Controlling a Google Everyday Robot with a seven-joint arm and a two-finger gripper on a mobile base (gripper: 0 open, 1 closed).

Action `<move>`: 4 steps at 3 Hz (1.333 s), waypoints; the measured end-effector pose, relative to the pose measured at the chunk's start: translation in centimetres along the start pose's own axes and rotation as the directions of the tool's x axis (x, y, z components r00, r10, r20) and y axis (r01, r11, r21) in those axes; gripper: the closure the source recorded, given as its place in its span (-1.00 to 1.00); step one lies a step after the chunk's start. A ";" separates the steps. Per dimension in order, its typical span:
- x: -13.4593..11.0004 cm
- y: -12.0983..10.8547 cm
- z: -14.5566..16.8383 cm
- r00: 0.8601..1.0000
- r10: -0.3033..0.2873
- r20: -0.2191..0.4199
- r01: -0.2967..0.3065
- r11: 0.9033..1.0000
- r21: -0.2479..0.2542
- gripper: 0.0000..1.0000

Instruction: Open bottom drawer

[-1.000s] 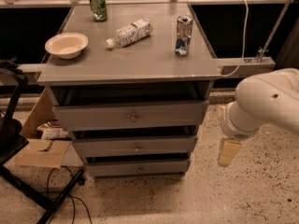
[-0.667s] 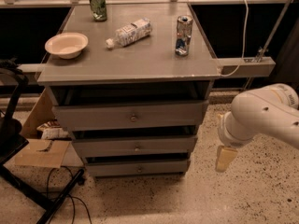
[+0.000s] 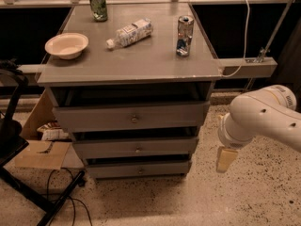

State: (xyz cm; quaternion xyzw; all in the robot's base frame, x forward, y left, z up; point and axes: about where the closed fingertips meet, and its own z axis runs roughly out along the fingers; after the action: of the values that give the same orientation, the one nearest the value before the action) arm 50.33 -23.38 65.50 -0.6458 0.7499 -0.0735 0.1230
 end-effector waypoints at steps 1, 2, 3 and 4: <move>-1.2 1.3 5.2 0.999 -0.031 -0.008 0.030 0.999 -0.031 -1.00; -1.5 5.0 17.3 0.999 -0.048 0.015 0.049 0.996 -0.068 -1.00; -2.2 6.0 25.9 0.996 -0.064 0.054 0.066 0.997 -0.049 -1.00; -2.8 6.4 31.0 0.994 -0.072 0.087 0.077 0.996 -0.053 -1.00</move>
Offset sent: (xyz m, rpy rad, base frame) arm 0.0060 0.0427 -0.2733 0.0308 0.0705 0.0782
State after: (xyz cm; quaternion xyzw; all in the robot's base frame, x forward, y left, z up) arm 53.27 -18.14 34.25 -0.6790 0.7213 -0.0294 0.1335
